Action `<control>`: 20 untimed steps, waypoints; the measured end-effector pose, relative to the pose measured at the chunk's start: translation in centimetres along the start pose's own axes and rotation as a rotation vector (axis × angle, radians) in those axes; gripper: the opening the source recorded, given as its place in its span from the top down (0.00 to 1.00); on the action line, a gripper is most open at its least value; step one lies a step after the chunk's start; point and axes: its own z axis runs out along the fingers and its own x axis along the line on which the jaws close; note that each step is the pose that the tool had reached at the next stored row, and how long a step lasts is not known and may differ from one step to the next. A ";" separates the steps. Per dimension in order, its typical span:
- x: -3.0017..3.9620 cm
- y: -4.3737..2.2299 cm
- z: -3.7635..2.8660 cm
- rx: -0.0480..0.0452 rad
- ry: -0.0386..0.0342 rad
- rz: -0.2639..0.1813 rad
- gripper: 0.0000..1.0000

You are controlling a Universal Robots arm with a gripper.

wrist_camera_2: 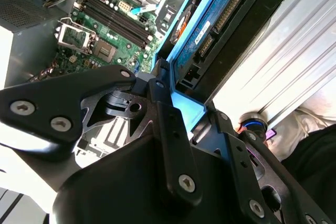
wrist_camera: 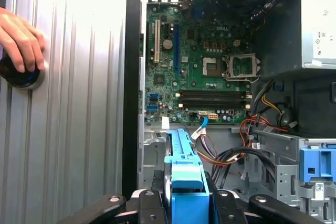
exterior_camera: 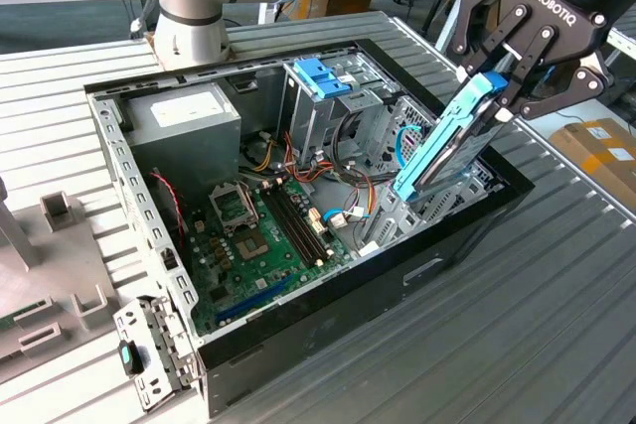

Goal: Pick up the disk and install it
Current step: 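Insert the disk into the insertion slot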

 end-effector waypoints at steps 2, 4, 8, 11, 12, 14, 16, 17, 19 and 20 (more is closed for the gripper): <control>-0.49 -0.40 0.08 0.0000 0.0000 0.000 0.63; -0.52 -0.59 0.14 -0.0001 -0.0004 0.000 0.63; -0.57 -1.40 0.19 -0.0013 0.0002 0.000 0.63; -0.57 -1.74 0.33 -0.0016 0.0000 0.000 0.63; -0.57 -1.83 0.43 -0.0017 -0.0002 0.000 0.63; -0.60 -1.91 0.59 -0.0017 -0.0001 0.000 0.63; -0.60 -2.02 0.72 -0.0017 -0.0001 0.000 0.63; -0.61 -2.08 0.76 -0.0018 0.0000 0.000 0.63; -0.63 -2.21 0.85 -0.0019 -0.0001 0.000 0.63; -0.64 -2.25 0.92 -0.0019 -0.0001 0.000 0.63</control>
